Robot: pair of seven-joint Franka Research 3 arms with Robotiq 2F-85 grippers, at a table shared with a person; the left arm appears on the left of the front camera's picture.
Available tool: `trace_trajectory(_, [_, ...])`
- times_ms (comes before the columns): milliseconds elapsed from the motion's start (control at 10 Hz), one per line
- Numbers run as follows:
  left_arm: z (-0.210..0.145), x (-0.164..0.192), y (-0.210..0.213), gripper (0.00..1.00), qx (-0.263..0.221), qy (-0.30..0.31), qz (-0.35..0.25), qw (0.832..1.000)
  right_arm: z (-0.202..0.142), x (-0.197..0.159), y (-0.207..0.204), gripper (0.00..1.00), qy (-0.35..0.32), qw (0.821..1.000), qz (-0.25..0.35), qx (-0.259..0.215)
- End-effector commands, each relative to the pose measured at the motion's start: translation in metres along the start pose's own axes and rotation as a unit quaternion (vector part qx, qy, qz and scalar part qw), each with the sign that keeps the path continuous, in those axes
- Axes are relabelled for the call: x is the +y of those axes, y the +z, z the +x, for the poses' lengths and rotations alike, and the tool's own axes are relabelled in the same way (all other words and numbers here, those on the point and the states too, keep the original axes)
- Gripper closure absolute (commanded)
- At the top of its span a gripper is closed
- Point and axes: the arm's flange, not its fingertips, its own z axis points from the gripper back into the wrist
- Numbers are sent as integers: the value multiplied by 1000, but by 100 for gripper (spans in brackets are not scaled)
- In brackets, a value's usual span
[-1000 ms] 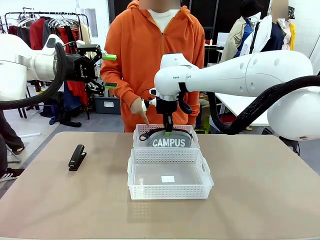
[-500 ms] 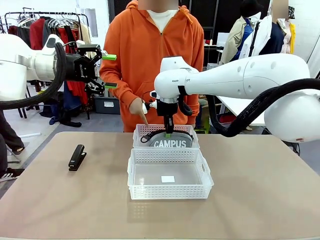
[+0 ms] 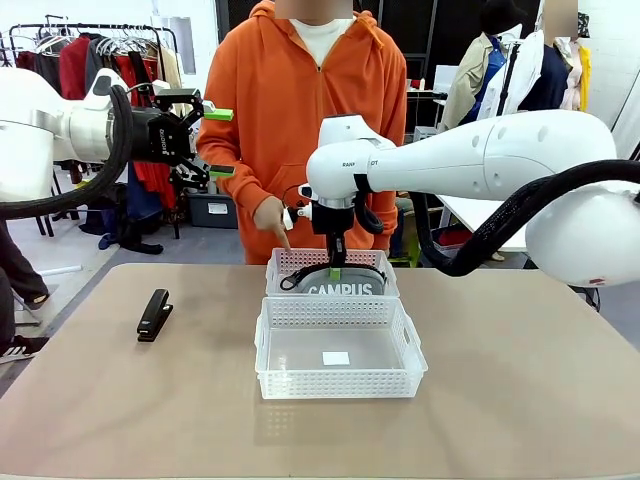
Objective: Distribute items into two baskets.
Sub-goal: Place the picked Pencil pouch into the Organizing basket as instructed by the person.
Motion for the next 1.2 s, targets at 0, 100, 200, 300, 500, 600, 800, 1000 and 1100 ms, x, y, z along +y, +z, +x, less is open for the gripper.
trace_trajectory(0, [-1, -3, 1, 0, 2, -3, -1, 1000, 6, -9, 8, 22, -13, 1000, -4, 13])
trace_trajectory(100, [-1, -3, 1, 0, 2, -3, -1, 1000, 6, -9, 11, 4, -17, 1000, 2, 7])
trace_trajectory(200, [-1, -3, 1, 0, 2, -3, -1, 1000, 5, -9, 15, 0, -19, 1000, 6, 3])
trace_trajectory(300, [-1, -3, 1, 0, 2, -3, -1, 1000, 3, -12, 18, 0, -20, 1000, 8, -1])
trace_trajectory(500, [-1, -3, 1, 0, 2, -3, -1, 1000, 1, -12, 24, 0, -24, 1000, 13, -8])
trace_trajectory(600, [-1, -3, 1, 0, 2, -3, -1, 1000, 0, -11, 25, 0, -27, 1000, 12, -10])
trace_trajectory(800, [-1, -3, 1, 0, 2, -3, -1, 1000, -2, -13, 28, 0, -33, 999, 19, -12])
trace_trajectory(1000, [-1, -3, 1, 0, 2, -3, -1, 1000, -3, -13, 31, 0, -29, 999, 22, -12])
trace_trajectory(1100, [-1, -3, 1, 0, 2, -3, -1, 1000, -3, -12, 31, 0, -33, 999, 22, -14])
